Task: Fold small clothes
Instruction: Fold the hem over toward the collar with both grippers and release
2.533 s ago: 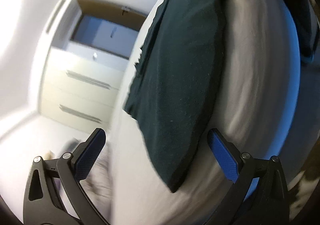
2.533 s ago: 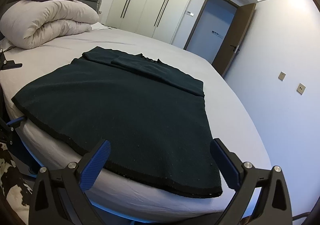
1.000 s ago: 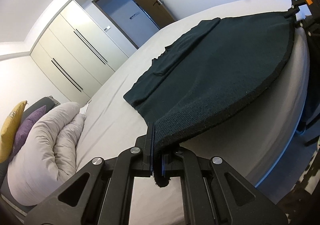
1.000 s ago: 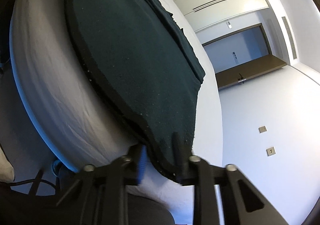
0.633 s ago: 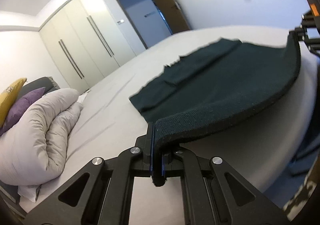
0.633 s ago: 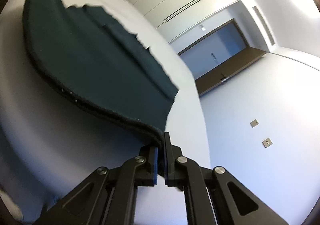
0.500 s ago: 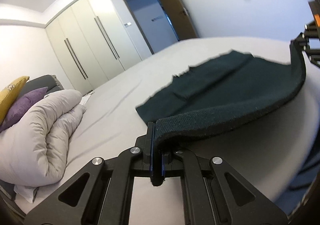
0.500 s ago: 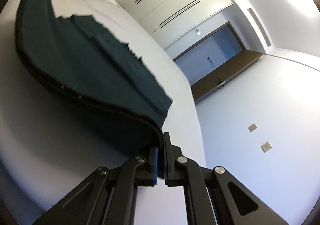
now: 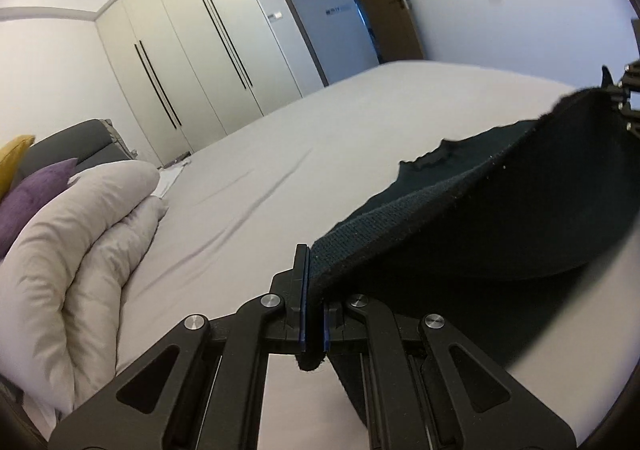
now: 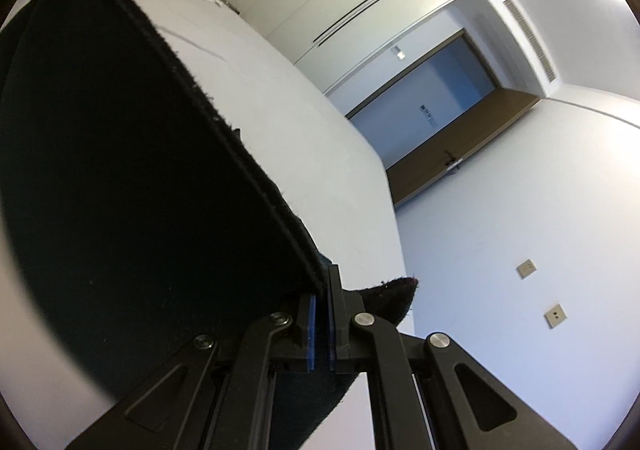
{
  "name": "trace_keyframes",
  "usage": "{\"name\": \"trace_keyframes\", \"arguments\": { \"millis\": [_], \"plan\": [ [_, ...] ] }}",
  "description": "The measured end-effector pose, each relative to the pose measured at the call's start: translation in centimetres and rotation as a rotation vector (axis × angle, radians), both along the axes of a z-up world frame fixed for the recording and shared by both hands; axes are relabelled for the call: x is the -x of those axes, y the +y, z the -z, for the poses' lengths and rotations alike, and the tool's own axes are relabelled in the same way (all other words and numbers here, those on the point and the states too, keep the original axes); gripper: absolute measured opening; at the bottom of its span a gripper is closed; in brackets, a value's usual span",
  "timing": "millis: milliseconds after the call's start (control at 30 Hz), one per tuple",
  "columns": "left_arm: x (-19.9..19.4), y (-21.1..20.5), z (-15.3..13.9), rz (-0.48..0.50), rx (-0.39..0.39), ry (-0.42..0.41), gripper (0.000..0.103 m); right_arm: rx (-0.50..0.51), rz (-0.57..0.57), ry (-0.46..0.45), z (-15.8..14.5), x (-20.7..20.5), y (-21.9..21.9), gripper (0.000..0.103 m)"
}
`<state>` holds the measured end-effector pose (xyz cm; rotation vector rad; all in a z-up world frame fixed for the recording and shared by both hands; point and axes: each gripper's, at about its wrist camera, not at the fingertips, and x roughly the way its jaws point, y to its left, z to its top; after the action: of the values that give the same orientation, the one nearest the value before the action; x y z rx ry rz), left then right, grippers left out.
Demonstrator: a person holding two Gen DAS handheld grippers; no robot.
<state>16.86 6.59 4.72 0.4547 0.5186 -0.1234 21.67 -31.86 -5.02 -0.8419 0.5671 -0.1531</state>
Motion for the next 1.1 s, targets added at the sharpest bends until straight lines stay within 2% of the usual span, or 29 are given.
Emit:
{"name": "trace_keyframes", "arguments": {
  "millis": [200,400,433,467,533,567,600,633,667,700,733,767,833,933,967,1033,1100],
  "plan": [
    [-9.7,-0.8,2.9,-0.023,-0.004,0.116,0.004,0.003,0.015,0.065,0.8,-8.9,-1.2,0.003],
    [-16.4,-2.1,6.4,-0.031,-0.016,0.184,0.004,-0.027,0.038,0.145,2.4,-15.1,-2.7,0.003],
    [-16.8,-2.1,7.1,-0.038,-0.018,0.189,0.009,-0.033,0.045,0.163,2.9,-15.9,-2.9,0.003],
    [-17.9,-2.4,7.8,-0.052,-0.027,0.196,0.009,-0.038,0.056,0.181,3.5,-16.8,-3.4,0.004],
    [-20.6,-3.0,9.7,-0.057,-0.03,0.27,0.012,-0.054,0.087,0.228,4.9,-18.3,-4.4,0.02],
    [-21.9,-3.2,10.7,-0.063,-0.035,0.315,0.012,-0.071,0.11,0.249,5.5,-19.0,-5.1,0.045],
    [-22.5,-3.2,11.2,-0.069,-0.036,0.328,0.013,-0.084,0.135,0.251,5.9,-19.5,-5.8,0.059],
    [-22.9,-3.2,11.2,-0.074,-0.033,0.325,0.017,-0.12,0.149,0.229,5.5,-19.7,-6.5,0.065],
    [-23.0,-3.1,11.1,-0.087,-0.032,0.304,0.022,-0.171,0.164,0.21,4.9,-19.8,-7.2,0.08],
    [-23.2,-2.8,11.0,-0.11,-0.036,0.282,0.042,-0.227,0.18,0.204,4.2,-19.9,-8.1,0.095],
    [-23.2,-2.5,10.9,-0.135,-0.043,0.264,0.072,-0.298,0.197,0.192,3.3,-19.9,-9.3,0.098],
    [-23.4,-2.0,10.8,-0.179,-0.052,0.23,0.08,-0.33,0.207,0.18,3.0,-19.9,-9.7,0.098],
    [-23.7,-0.6,10.5,-0.236,-0.037,0.215,0.081,-0.401,0.292,0.12,1.4,-19.5,-12.2,0.098],
    [-23.3,1.7,9.1,-0.294,0.057,0.206,0.081,-0.516,0.445,0.031,-0.9,-17.4,-16.6,0.096],
    [-22.1,2.4,8.2,-0.295,0.091,0.183,0.081,-0.558,0.458,0.01,-1.4,-16.4,-17.5,0.093],
    [-20.9,2.2,7.0,-0.271,0.118,0.159,0.081,-0.73,0.435,-0.011,-2.8,-13.9,-18.9,0.09],
    [-19.2,1.5,6.4,-0.225,0.139,0.16,0.081,-0.815,0.391,-0.004,-3.2,-12.3,-18.8,0.086]
  ]
}}
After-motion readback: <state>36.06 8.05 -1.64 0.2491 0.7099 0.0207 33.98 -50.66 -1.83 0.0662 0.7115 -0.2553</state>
